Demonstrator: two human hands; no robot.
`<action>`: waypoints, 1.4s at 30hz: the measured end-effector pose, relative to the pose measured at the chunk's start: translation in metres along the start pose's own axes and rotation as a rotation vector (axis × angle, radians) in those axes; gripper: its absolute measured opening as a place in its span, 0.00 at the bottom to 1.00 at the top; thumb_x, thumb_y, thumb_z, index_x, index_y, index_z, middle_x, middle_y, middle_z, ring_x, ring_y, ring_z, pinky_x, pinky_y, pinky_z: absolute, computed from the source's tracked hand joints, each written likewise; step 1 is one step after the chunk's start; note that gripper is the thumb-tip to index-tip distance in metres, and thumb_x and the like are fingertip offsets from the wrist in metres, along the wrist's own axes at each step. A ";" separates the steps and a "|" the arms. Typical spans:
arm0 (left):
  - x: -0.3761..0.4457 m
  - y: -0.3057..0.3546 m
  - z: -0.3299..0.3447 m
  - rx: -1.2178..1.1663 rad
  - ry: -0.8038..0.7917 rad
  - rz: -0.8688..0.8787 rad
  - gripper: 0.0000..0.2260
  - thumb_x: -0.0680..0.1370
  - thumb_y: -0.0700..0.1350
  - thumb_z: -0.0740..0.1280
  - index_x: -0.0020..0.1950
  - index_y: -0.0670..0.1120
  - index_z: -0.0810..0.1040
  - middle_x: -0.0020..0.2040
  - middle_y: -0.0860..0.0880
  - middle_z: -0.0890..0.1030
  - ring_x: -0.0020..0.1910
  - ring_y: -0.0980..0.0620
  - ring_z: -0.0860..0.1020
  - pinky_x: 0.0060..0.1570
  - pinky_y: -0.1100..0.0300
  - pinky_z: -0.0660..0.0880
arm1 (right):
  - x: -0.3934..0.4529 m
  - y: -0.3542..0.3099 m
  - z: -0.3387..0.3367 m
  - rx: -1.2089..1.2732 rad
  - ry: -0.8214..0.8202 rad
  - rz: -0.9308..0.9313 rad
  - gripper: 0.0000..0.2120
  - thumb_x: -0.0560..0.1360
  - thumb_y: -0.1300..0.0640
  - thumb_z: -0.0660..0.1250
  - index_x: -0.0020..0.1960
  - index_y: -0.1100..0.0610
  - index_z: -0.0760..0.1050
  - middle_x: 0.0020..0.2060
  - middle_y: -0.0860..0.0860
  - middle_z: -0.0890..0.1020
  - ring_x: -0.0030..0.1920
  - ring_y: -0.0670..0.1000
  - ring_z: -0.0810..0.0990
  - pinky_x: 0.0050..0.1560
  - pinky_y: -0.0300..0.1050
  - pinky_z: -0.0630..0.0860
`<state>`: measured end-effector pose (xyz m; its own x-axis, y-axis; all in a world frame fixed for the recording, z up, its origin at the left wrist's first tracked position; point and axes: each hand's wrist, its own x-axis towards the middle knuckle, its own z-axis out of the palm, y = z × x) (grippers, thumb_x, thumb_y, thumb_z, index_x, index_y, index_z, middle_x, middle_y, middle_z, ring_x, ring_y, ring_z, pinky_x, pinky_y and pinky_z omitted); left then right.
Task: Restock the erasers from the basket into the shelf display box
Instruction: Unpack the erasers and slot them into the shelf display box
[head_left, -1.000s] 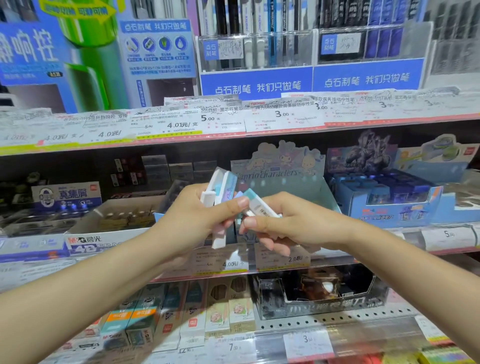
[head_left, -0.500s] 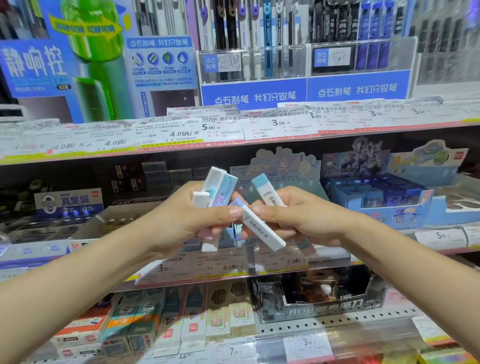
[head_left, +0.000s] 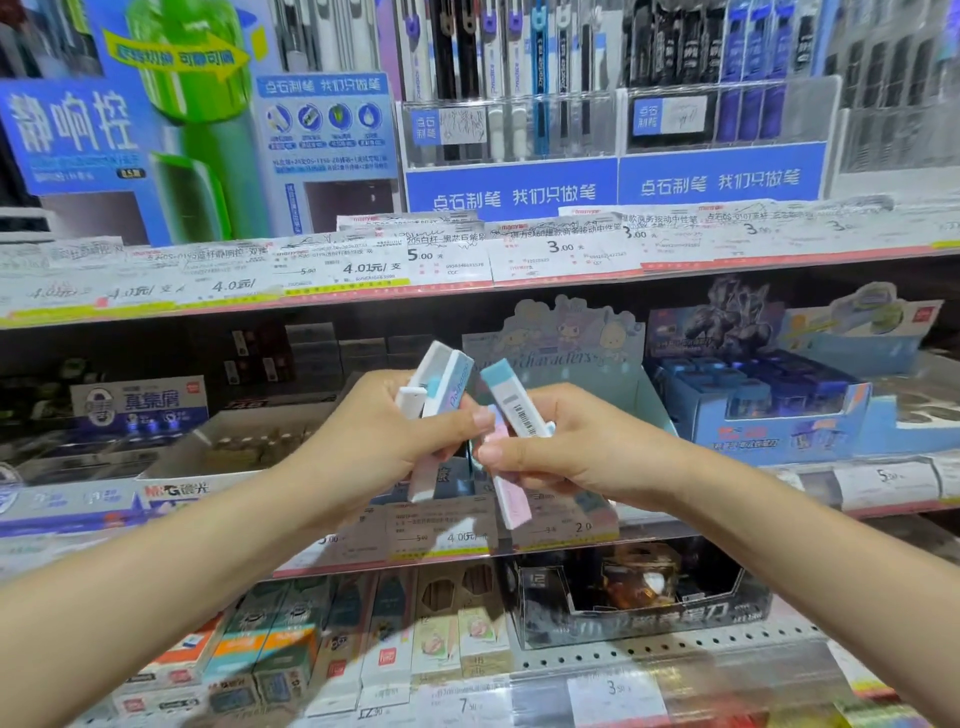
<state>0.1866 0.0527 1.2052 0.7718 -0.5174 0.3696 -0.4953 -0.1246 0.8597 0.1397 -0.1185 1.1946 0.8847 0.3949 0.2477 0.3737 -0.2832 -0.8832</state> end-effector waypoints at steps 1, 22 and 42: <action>0.001 -0.001 0.000 0.011 0.011 -0.003 0.09 0.70 0.44 0.72 0.29 0.48 0.79 0.23 0.52 0.73 0.25 0.55 0.69 0.25 0.68 0.66 | 0.001 0.000 0.001 -0.012 0.018 -0.013 0.09 0.76 0.61 0.63 0.39 0.51 0.76 0.26 0.47 0.67 0.24 0.42 0.61 0.23 0.30 0.59; -0.012 -0.024 -0.010 1.110 -0.284 0.617 0.13 0.68 0.48 0.62 0.50 0.53 0.79 0.56 0.53 0.82 0.41 0.51 0.83 0.29 0.60 0.79 | 0.052 0.014 -0.033 -0.678 0.411 -0.137 0.08 0.78 0.61 0.59 0.57 0.60 0.65 0.32 0.39 0.74 0.37 0.50 0.78 0.44 0.40 0.70; 0.005 -0.045 -0.009 1.059 -0.366 0.498 0.25 0.70 0.45 0.56 0.67 0.57 0.69 0.55 0.47 0.83 0.46 0.45 0.80 0.43 0.50 0.77 | 0.062 0.027 -0.038 -0.746 0.348 -0.101 0.13 0.79 0.61 0.58 0.63 0.61 0.66 0.36 0.39 0.72 0.39 0.48 0.76 0.39 0.34 0.67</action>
<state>0.2168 0.0635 1.1714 0.3327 -0.8913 0.3082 -0.9156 -0.3836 -0.1209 0.2149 -0.1345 1.2013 0.8266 0.1912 0.5293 0.4343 -0.8148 -0.3840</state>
